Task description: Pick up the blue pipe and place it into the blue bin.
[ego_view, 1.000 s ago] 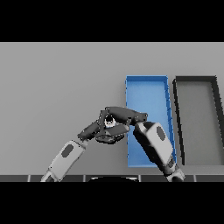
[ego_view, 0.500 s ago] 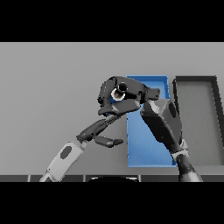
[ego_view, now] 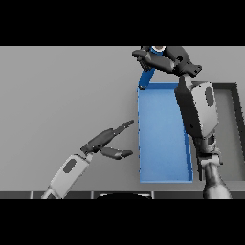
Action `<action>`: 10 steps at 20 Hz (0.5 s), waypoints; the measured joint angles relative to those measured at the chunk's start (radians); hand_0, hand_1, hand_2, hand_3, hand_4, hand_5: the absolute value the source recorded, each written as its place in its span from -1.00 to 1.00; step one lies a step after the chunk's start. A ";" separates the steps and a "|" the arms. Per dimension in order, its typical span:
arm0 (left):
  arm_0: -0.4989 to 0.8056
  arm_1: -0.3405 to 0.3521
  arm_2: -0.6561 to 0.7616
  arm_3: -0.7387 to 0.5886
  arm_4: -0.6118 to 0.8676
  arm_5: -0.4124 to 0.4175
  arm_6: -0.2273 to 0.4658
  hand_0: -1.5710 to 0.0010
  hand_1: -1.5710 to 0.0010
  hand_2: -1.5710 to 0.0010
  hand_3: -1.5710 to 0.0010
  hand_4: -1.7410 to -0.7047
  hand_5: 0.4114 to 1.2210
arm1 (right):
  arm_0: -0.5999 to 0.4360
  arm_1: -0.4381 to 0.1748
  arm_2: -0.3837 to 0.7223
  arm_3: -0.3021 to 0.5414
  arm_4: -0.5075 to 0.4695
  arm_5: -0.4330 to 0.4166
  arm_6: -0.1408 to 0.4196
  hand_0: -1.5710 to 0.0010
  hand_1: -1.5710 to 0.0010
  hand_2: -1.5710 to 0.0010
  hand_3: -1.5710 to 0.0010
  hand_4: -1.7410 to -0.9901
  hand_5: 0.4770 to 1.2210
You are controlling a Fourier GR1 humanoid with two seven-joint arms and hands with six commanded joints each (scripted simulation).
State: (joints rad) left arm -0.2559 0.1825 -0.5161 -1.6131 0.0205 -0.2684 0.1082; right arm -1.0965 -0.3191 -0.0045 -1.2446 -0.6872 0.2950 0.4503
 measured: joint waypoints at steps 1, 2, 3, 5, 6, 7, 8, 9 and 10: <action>-0.001 0.003 0.001 0.004 -0.001 -0.003 -0.002 1.00 1.00 1.00 1.00 0.66 -0.82 | 0.020 -0.013 -0.009 0.038 0.019 -0.004 -0.008 -1.00 -1.00 -1.00 -1.00 -0.35 1.00; 0.001 0.005 -0.001 0.000 -0.009 0.002 -0.003 1.00 1.00 1.00 1.00 0.67 -0.82 | 0.054 -0.021 -0.008 0.056 0.035 -0.007 -0.004 -1.00 -1.00 -1.00 -1.00 -0.35 1.00; -0.004 0.006 0.003 -0.005 -0.006 0.005 0.000 1.00 1.00 1.00 1.00 0.67 -0.83 | 0.093 -0.033 -0.007 0.081 0.054 -0.004 0.002 -1.00 -1.00 -1.00 -1.00 -0.35 1.00; 0.006 0.010 0.000 -0.009 -0.002 -0.003 -0.009 1.00 1.00 1.00 1.00 0.67 -0.82 | 0.140 -0.035 -0.004 0.104 0.079 -0.038 0.023 -1.00 -1.00 -1.00 -1.00 -0.35 1.00; 0.002 0.011 -0.001 -0.015 -0.005 -0.001 -0.002 1.00 1.00 1.00 1.00 0.68 -0.82 | 0.168 -0.035 -0.001 0.112 0.090 -0.049 0.028 -1.00 -1.00 -1.00 -1.00 -0.36 1.00; 0.006 0.007 -0.007 -0.006 -0.013 0.000 -0.001 1.00 1.00 1.00 1.00 0.68 -0.83 | 0.205 -0.045 0.005 0.108 0.102 -0.059 0.043 -1.00 -1.00 -1.00 -1.00 -0.36 1.00; 0.003 -0.005 -0.014 0.006 -0.025 0.007 0.000 1.00 1.00 1.00 1.00 0.68 -0.83 | 0.233 -0.045 0.018 0.099 0.117 -0.078 0.065 -1.00 -1.00 -1.00 -1.00 -0.36 1.00; 0.003 -0.008 -0.016 0.008 -0.027 0.008 -0.013 1.00 1.00 1.00 1.00 0.68 -0.83 | 0.257 -0.046 0.023 0.108 0.131 -0.101 0.088 -1.00 -1.00 -1.00 -1.00 -0.36 1.00; 0.022 0.000 -0.016 0.000 -0.022 0.002 -0.033 1.00 1.00 1.00 1.00 0.67 -0.83 | 0.286 -0.050 0.025 0.095 0.134 -0.128 0.113 -1.00 -1.00 -1.00 -1.00 -0.36 1.00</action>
State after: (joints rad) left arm -0.2343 0.1828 -0.5324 -1.6134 -0.0012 -0.2661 0.0754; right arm -0.8106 -0.3695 0.0201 -1.1494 -0.5533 0.1674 0.5629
